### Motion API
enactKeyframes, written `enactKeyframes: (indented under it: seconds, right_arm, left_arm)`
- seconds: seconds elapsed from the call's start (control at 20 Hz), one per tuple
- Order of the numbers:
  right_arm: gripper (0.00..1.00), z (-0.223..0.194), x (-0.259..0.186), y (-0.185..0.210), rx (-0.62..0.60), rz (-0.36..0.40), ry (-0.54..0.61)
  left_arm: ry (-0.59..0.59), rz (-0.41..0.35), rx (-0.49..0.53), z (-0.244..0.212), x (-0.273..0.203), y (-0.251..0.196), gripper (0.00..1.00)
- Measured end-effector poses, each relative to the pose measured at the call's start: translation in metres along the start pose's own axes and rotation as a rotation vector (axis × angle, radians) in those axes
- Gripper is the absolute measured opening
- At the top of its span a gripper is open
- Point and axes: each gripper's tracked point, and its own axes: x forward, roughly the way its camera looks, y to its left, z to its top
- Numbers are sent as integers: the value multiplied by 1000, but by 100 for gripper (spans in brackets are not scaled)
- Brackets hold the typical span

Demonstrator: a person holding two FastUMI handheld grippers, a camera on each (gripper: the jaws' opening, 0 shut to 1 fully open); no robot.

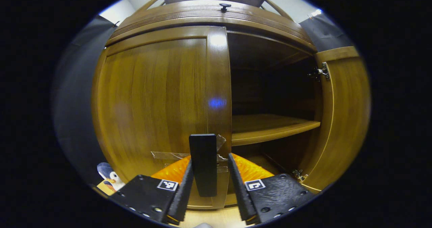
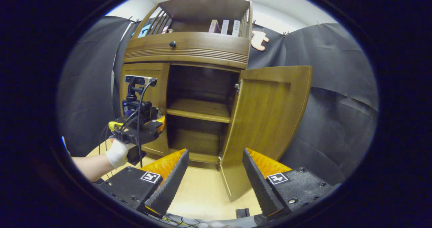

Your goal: Open the right door of the double-door shoe cabinet with the right hand, and open the left door with the left hand.

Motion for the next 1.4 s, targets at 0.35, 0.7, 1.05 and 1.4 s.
enactKeyframes:
  seconds: [0.35, 0.7, 1.05, 1.4]
  right_arm:
    - [100, -5, 4, 4, -6, 44, 15]
    - [100, -2, 7, 12, -3, 84, 4]
    - [100, -18, -3, 17, 17, 107, 14]
    - [100, -24, -15, 16, 21, 113, 17]
  left_arm:
    - [18, -3, 1, -2, -2, 8, 31]
    - [30, -11, -3, -5, -25, 8, 25]
    - [21, -19, 0, -6, -64, 16, 25]
    - [30, 39, -33, -7, -82, 24, 25]
